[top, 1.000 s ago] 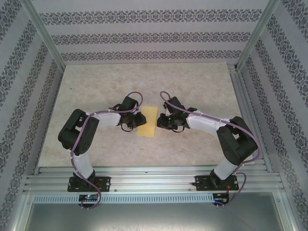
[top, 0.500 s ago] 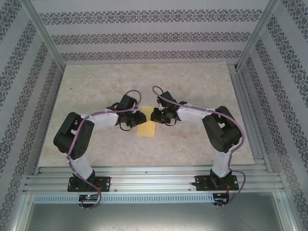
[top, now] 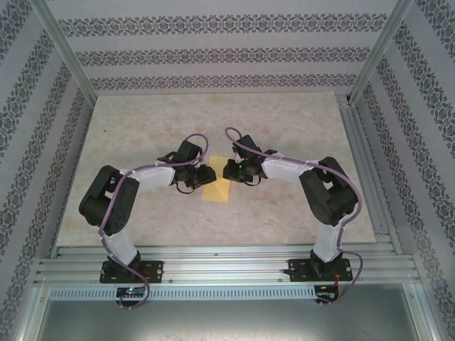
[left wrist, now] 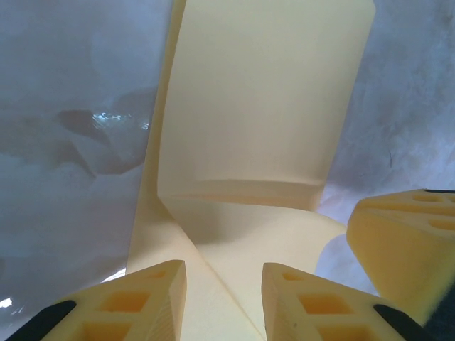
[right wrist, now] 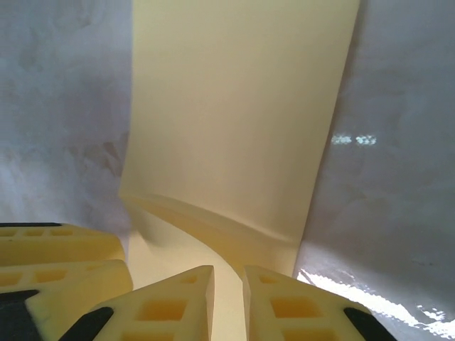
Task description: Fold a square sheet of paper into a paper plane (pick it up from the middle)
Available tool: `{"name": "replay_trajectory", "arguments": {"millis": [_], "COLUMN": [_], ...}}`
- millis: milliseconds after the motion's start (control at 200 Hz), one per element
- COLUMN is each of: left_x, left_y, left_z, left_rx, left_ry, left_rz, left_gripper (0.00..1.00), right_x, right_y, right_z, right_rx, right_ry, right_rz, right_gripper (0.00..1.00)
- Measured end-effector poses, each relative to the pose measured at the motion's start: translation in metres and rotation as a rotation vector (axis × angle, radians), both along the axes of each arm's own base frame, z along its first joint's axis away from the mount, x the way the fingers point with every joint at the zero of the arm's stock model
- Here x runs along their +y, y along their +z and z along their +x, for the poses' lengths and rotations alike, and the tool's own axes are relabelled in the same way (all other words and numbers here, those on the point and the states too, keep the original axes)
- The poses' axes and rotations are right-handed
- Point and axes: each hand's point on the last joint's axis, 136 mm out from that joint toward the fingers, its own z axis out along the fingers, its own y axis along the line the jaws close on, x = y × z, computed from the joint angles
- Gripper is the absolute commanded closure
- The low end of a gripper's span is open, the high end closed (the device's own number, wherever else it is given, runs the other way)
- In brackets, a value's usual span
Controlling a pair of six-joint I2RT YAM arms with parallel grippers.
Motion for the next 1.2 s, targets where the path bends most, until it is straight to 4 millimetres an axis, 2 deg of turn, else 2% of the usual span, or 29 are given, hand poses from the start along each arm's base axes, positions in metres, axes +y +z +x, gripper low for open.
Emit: {"name": "replay_trajectory", "arguments": {"millis": [195, 305, 500, 654, 759, 1199], "left_x": [0.000, 0.000, 0.000, 0.000, -0.001, -0.017], "left_y": [-0.005, -0.008, -0.008, -0.008, -0.007, -0.005], "left_z": [-0.001, -0.002, -0.002, -0.002, -0.002, 0.000], "left_rx": [0.013, 0.021, 0.022, 0.022, 0.022, 0.009], "left_ry": [-0.003, -0.004, -0.004, -0.004, -0.006, -0.045], "left_rz": [0.002, 0.004, 0.004, 0.004, 0.000, -0.088], "left_gripper": [0.66, 0.67, 0.68, 0.65, 0.62, 0.59], "right_x": [0.005, 0.010, 0.016, 0.007, 0.000, -0.008], "right_y": [0.036, 0.043, 0.027, 0.001, -0.008, -0.018], "right_z": [0.004, 0.001, -0.009, -0.007, -0.004, -0.003], "right_rx": [-0.081, -0.097, -0.064, -0.013, 0.010, 0.029], "right_ry": [0.013, 0.032, 0.064, 0.037, 0.011, -0.015], "right_rz": [0.062, 0.073, 0.048, 0.003, -0.010, -0.014], "right_gripper": [0.79, 0.79, 0.81, 0.81, 0.81, 0.82]}}
